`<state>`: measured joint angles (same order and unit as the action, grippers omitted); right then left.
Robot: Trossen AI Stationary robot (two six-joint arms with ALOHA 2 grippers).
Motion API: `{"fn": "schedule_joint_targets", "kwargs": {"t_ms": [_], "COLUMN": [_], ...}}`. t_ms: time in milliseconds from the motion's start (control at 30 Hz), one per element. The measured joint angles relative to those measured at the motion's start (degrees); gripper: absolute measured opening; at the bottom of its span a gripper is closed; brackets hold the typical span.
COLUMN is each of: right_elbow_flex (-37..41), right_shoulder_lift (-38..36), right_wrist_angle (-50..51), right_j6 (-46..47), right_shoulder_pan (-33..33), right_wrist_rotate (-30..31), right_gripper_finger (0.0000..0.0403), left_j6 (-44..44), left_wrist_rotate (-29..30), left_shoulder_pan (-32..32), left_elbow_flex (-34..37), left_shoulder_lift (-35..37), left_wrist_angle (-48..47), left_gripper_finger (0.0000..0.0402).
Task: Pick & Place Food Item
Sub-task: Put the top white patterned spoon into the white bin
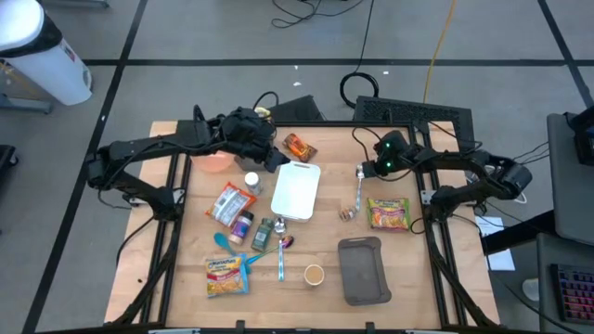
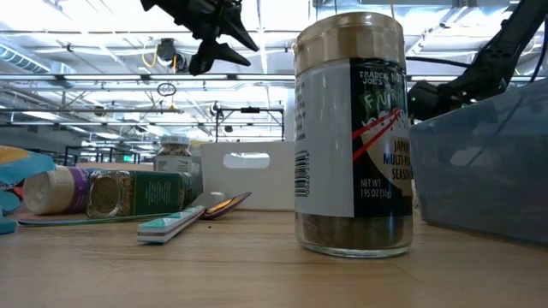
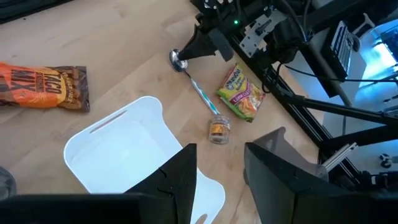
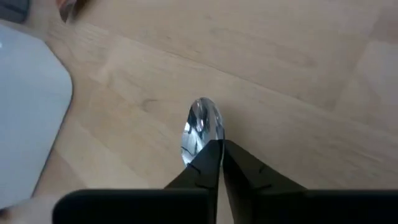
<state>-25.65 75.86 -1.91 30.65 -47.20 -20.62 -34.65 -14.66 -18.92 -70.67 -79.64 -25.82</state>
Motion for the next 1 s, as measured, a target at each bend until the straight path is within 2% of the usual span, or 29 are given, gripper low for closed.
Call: {"fn": "schedule_joint_targets", "kwargs": {"t_ms": [267,600,767,1000], "right_elbow_flex": [-4.2,-18.0,-24.3,-27.4], "right_shoulder_lift": [-8.6,-20.5,-20.6,-15.3], "right_wrist_angle": [-2.4,-2.7,-2.6,-3.6], "right_j6": [2.5,3.0,2.7,0.2], "right_shoulder_pan": [0.0,0.5,4.6,15.4], "right_wrist_rotate": [-2.0,-1.9,-1.8,3.1], "right_gripper_finger": [0.0002,0.0001,0.0001,0.0000], "left_j6": [0.0,0.5,0.1,1.6], "left_wrist_rotate": [1.8,2.2,1.6,1.5], "left_shoulder_pan": [-0.2,-0.2,-0.2,-0.2], "left_elbow_flex": [0.0,0.0,0.0,0.0], "left_shoulder_lift": [0.0,0.0,0.0,0.0], "left_wrist_angle": [0.4,4.7,9.7,12.9], "left_gripper_finger": [0.0141,0.0141,0.0141,0.0141]}}
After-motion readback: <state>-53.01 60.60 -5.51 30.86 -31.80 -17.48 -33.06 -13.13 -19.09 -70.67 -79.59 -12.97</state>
